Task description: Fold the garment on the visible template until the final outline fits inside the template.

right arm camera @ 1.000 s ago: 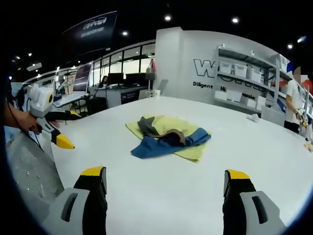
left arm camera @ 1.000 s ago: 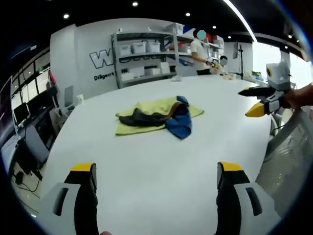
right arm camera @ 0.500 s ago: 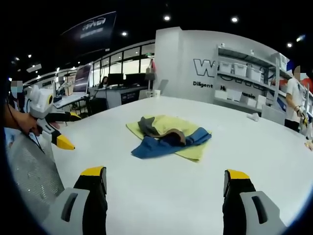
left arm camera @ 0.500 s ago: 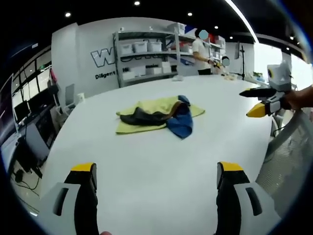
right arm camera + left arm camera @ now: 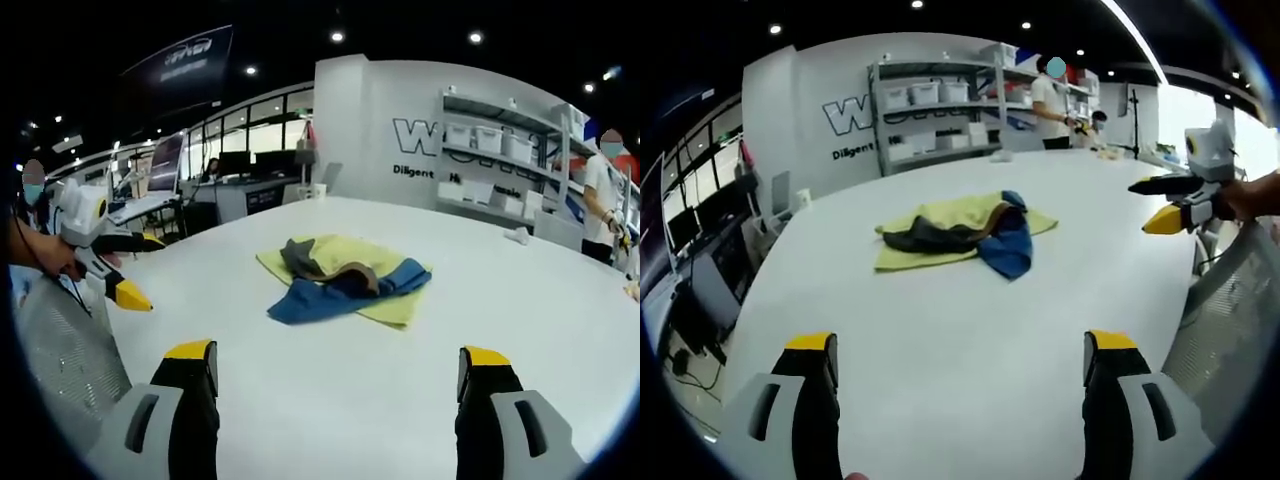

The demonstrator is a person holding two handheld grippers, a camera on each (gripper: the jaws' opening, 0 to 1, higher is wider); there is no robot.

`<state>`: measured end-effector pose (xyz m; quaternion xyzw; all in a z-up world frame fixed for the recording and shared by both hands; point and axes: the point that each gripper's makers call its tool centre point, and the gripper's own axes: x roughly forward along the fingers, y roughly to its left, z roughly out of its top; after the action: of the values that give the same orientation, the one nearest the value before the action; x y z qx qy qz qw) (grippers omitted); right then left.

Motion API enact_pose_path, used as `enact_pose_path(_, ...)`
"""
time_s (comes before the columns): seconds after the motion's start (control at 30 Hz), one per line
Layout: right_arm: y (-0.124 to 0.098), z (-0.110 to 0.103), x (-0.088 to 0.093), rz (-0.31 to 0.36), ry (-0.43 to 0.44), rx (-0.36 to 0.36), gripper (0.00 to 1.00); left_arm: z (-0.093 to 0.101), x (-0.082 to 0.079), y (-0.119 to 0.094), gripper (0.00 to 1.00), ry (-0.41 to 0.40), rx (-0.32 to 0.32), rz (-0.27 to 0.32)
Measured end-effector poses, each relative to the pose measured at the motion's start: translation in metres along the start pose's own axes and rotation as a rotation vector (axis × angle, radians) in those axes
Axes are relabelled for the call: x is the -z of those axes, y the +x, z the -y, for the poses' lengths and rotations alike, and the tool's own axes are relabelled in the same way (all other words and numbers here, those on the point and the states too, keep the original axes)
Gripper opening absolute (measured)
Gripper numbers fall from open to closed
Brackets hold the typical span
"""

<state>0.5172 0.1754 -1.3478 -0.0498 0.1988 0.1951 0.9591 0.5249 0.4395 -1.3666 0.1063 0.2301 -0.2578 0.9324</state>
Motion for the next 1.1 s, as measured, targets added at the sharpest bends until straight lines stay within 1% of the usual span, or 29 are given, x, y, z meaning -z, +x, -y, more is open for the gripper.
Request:
enact_pose_path(0.23, 0.001, -0.002, 0.0, -0.005, 0.009, -0.007, 0.97, 0.003, -0.001, 0.002, 0.98, 0.025, 0.008, -0.008)
enact_pose_path(0.37, 0.002, -0.003, 0.0, -0.007, 0.01, -0.014, 0.97, 0.004, -0.002, 0.003, 0.98, 0.022, 0.014, -0.009)
enact_pose_path(0.47, 0.004, -0.002, -0.001, -0.014, -0.006, -0.023, 0.96, 0.009, -0.002, 0.006, 0.98, 0.04, 0.036, -0.022)
enact_pose_path(0.6, 0.009, 0.004, -0.002, -0.022, -0.022, -0.03, 0.95, 0.011, -0.005, 0.011, 0.97, 0.067, 0.056, -0.032)
enact_pose_path(0.77, 0.019, 0.008, -0.004, -0.036, -0.056, -0.049, 0.91, 0.005, -0.015, 0.02, 0.96, 0.089, 0.075, -0.033)
enact_pose_path(1.0, 0.036, 0.011, -0.004, -0.066, -0.091, -0.083, 0.85, -0.001, -0.023, 0.038, 0.94, 0.084, 0.097, -0.04)
enact_pose_path(1.1, 0.044, 0.012, -0.009, -0.07, -0.107, -0.093, 0.82, -0.001, -0.027, 0.047, 0.92, 0.087, 0.112, -0.041)
